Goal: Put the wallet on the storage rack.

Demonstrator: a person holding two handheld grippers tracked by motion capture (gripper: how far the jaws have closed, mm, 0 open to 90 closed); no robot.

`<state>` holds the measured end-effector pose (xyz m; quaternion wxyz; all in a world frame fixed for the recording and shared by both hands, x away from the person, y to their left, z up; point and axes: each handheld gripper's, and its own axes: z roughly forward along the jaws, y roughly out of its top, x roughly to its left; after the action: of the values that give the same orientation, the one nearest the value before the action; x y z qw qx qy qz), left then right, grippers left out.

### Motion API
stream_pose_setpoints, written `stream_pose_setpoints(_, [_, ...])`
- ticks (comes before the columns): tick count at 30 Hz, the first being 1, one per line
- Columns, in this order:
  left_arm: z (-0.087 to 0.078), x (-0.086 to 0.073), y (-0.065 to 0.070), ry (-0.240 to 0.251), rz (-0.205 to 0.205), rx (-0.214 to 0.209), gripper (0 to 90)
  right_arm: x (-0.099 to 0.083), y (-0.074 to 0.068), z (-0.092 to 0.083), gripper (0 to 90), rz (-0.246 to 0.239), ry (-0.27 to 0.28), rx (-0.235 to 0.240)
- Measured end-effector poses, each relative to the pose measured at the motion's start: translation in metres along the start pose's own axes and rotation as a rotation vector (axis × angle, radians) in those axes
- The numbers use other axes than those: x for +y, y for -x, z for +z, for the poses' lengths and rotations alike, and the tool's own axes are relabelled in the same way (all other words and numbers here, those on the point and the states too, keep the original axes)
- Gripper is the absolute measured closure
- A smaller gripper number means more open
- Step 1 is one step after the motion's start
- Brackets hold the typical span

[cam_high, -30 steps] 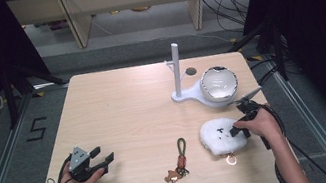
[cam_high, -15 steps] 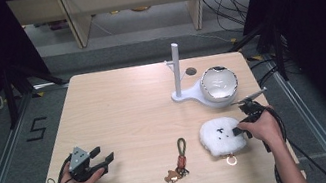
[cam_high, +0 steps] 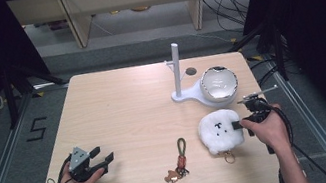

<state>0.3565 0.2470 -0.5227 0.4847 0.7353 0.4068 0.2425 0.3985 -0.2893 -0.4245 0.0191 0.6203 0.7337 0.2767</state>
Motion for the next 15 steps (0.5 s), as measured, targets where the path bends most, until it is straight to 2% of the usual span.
stream_pose_setpoints(1, [0.0, 0.0, 0.0, 0.004, 0.002, -0.001, 38.0, 0.0, 0.001, -0.001, 78.6, -0.027, 0.02, -0.006])
stream_pose_setpoints(2, [0.0, 0.0, 0.0, 0.001, 0.0, 0.003, 38.0, 0.003, 0.005, -0.002, 78.7, -0.093, 0.035, -0.014])
stream_pose_setpoints(3, [0.0, 0.0, 0.0, 0.0, 0.004, 0.004, 38.0, 0.003, 0.005, -0.003, 78.7, -0.101, 0.039, -0.007])
stream_pose_setpoints(8, [0.0, 0.0, 0.0, 0.002, 0.011, 0.003, 38.0, 0.007, 0.0, -0.012, 78.7, -0.103, 0.081, -0.005])
stream_pose_setpoints(9, [0.0, 0.0, 0.0, 0.002, 0.012, 0.004, 38.0, 0.007, -0.004, -0.016, 78.7, -0.065, 0.075, -0.003])
stream_pose_setpoints(10, [0.0, 0.0, 0.0, 0.001, 0.011, 0.004, 37.9, 0.008, -0.001, -0.016, 78.7, -0.107, 0.088, -0.007])
stream_pose_setpoints(11, [0.0, 0.0, 0.0, 0.001, 0.01, 0.005, 37.9, 0.009, -0.006, -0.02, 78.7, -0.051, 0.078, 0.012])
stream_pose_setpoints(12, [0.0, 0.0, 0.0, 0.001, 0.009, 0.005, 37.9, 0.008, -0.008, -0.02, 78.8, -0.032, 0.095, 0.006])
stream_pose_setpoints(13, [0.0, 0.0, 0.0, 0.002, 0.009, 0.005, 37.9, 0.01, -0.003, -0.021, 78.8, -0.08, 0.117, 0.015])
stream_pose_setpoints(14, [0.0, 0.0, 0.0, 0.003, 0.006, 0.005, 37.9, 0.012, -0.002, -0.024, 78.8, -0.092, 0.115, 0.049])
stream_pose_setpoints(15, [0.0, 0.0, 0.0, 0.002, 0.006, 0.005, 37.9, 0.012, -0.002, -0.026, 78.8, -0.093, 0.122, 0.055])
